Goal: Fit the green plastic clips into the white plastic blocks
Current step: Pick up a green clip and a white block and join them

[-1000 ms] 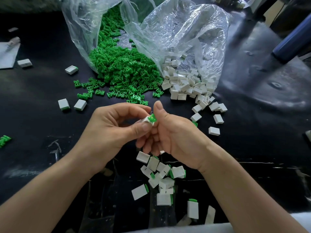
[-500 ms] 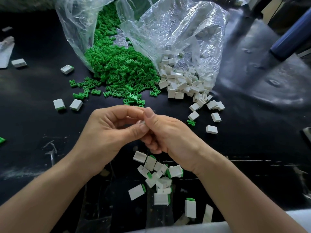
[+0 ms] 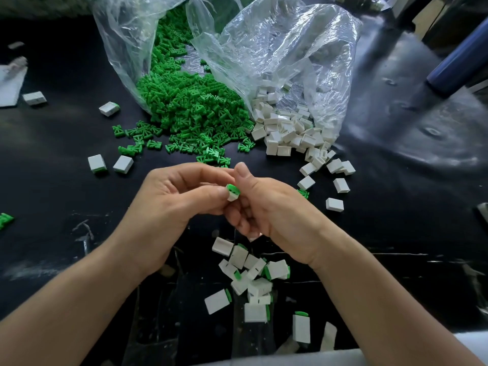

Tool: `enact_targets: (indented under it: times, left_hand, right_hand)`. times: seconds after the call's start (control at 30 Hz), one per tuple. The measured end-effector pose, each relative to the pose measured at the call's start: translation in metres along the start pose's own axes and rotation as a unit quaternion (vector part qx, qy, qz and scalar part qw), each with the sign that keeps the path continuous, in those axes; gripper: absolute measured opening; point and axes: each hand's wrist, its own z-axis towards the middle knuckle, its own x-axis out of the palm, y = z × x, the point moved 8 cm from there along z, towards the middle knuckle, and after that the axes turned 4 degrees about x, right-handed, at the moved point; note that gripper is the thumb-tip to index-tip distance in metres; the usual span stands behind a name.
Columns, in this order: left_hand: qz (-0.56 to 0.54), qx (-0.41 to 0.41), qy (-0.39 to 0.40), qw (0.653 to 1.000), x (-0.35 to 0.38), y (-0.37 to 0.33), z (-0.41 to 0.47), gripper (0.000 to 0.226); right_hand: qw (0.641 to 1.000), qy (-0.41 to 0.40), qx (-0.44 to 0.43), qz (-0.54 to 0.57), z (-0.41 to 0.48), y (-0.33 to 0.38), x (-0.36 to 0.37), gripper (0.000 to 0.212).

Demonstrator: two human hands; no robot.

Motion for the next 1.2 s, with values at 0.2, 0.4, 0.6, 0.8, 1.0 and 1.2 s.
enact_targets:
  times: [0.2,0.4,0.6,0.8,1.0,1.2]
  left_hand:
    - [-0.014,-0.014,-0.017,1.000,-0.003,0.005,0.000,0.016]
    - [-0.009,-0.023,-0.025,0.999,-0.002,0.005,-0.001,0.013]
    - [-0.014,-0.038,-0.047,0.998,-0.005,0.010,-0.001,0.015]
    - [-0.021,-0.040,-0.058,0.997,-0.005,0.011,-0.001,0.017]
    - [-0.034,-0.030,-0.061,0.997,-0.004,0.010,-0.002,0.014]
    - [-0.052,-0.019,-0.067,0.996,-0.005,0.010,-0.003,0.016]
  right_hand:
    - [0.999,-0.032,-0.019,-0.036,-0.003,0.004,-0.001,0.042]
    - [0.993,-0.083,-0.051,-0.069,-0.001,0.001,-0.002,0.034]
    - [0.978,-0.137,-0.076,-0.136,0.001,-0.003,-0.006,0.034]
    - [0.972,-0.152,-0.078,-0.159,0.003,0.000,-0.003,0.044]
    - [0.963,-0.172,-0.080,-0.193,0.001,0.003,-0.004,0.044]
    - [0.958,-0.187,-0.081,-0.200,-0.001,0.003,-0.006,0.040]
